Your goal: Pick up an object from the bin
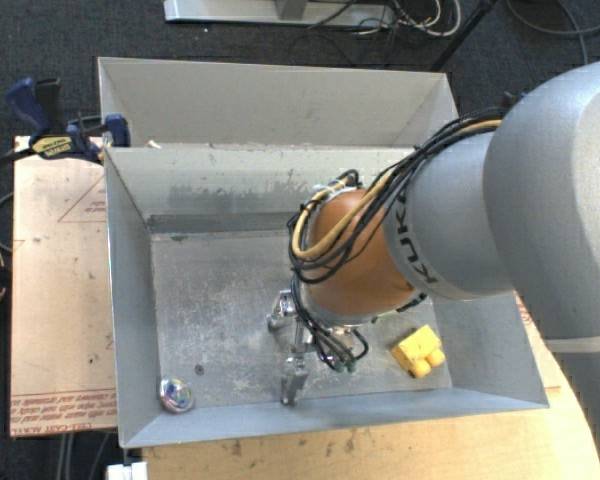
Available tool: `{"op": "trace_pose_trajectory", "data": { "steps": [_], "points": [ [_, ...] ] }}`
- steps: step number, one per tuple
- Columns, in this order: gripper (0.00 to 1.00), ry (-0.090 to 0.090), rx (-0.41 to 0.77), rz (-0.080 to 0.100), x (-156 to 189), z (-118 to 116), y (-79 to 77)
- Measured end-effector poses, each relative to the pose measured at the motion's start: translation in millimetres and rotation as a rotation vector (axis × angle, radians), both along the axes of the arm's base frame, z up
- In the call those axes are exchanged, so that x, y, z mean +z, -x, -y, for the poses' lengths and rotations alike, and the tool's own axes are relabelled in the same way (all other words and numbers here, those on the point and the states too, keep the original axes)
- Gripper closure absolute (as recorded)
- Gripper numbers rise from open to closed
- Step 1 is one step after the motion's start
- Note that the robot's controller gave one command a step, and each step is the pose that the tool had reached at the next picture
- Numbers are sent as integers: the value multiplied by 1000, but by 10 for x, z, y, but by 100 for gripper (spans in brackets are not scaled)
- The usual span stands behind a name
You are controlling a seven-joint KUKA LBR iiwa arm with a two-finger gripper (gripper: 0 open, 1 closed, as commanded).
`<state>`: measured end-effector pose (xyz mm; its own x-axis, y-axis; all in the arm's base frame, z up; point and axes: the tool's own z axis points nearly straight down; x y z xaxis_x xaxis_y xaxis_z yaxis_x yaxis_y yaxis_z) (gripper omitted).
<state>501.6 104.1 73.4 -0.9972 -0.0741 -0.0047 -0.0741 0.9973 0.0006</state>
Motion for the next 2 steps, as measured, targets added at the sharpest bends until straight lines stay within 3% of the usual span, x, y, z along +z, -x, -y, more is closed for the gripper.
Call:
{"op": "trace_pose_trajectory", "data": {
  "steps": [1,2],
  "points": [
    [0,2,88,7,1795,666,-9],
    [0,1,434,-8,770,1684,149]
  ]
}}
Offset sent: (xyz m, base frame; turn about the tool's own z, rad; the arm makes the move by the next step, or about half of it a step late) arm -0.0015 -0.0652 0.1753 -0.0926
